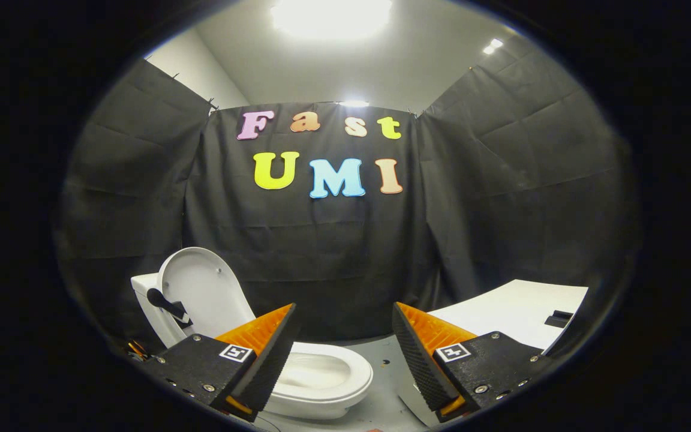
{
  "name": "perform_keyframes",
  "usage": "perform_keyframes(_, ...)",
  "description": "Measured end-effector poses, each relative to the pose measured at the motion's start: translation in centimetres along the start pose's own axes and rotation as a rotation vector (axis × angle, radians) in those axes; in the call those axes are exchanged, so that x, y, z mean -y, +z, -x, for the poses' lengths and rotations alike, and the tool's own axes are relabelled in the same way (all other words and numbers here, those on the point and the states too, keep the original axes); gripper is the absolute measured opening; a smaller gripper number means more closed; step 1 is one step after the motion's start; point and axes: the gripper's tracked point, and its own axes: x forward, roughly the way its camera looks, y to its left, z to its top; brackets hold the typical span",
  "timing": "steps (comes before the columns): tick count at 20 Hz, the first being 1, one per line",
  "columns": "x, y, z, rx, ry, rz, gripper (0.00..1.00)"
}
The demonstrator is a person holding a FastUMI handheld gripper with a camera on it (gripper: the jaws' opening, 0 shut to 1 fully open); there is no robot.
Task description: Open the toilet lid.
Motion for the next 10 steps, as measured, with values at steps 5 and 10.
perform_keyframes(5, 0.5, -0.36, 0.07, -0.009, -0.004, 0.003, 0.95)
perform_keyframes(10, 0.56, -0.29, 0.06, -0.007, -0.004, -0.001, 0.95)
